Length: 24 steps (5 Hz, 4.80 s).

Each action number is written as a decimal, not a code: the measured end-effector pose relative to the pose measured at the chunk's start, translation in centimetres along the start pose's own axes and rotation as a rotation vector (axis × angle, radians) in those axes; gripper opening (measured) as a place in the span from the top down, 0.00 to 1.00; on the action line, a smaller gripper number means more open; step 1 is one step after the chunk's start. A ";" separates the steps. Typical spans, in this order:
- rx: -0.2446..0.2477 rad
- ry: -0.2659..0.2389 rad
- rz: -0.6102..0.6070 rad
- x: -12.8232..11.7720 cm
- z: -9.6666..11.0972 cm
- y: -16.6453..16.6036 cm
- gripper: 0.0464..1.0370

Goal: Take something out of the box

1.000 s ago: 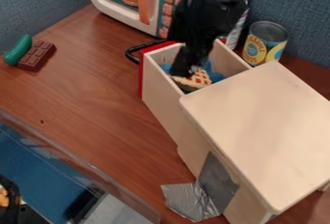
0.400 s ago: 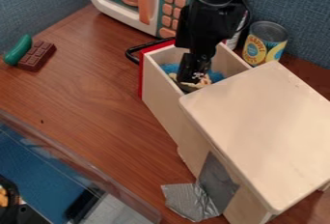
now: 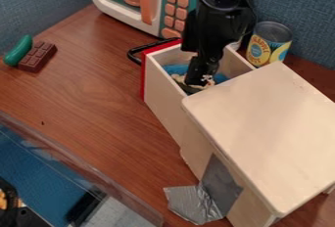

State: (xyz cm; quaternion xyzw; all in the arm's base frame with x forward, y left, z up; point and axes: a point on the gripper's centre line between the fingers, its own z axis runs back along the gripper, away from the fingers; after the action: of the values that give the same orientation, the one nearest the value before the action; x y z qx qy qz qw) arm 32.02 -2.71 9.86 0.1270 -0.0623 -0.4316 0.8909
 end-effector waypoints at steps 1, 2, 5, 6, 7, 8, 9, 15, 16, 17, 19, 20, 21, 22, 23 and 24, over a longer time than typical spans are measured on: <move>0.003 0.001 0.015 0.2 -0.4 0.0 0.04; 0.000 -0.008 0.015 0.7 -0.7 -0.3 0.04; 0.014 -0.044 0.023 1.1 -0.8 -0.7 0.04; -0.020 -0.064 0.017 1.2 -0.9 -1.0 0.04; -0.115 -0.094 0.018 0.7 -1.2 -1.1 0.04; -0.210 -0.136 0.023 0.6 -2.0 -0.6 0.04; -0.227 -0.142 0.044 0.4 -2.5 0.1 0.04; -0.172 -0.094 0.049 0.2 -3.3 0.2 0.54; -0.162 -0.102 0.045 0.3 -3.0 0.1 0.73; -0.159 -0.108 0.041 0.4 -2.8 0.1 0.82; -0.145 -0.127 0.039 0.2 -2.0 0.0 0.89; -0.143 -0.151 0.051 0.1 -0.7 0.1 0.93; -0.158 -0.197 0.072 -0.1 1.4 0.3 0.97; -0.156 -0.269 0.092 -0.4 4.1 1.1 0.99; -0.158 -0.323 0.122 -1.2 6.2 2.2 0.99; -0.168 -0.353 0.151 -2.3 7.3 3.1 0.99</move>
State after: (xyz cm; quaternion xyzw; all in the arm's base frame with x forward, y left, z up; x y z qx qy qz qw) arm 31.32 -0.28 17.77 -0.0306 -0.1905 -0.3826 0.9035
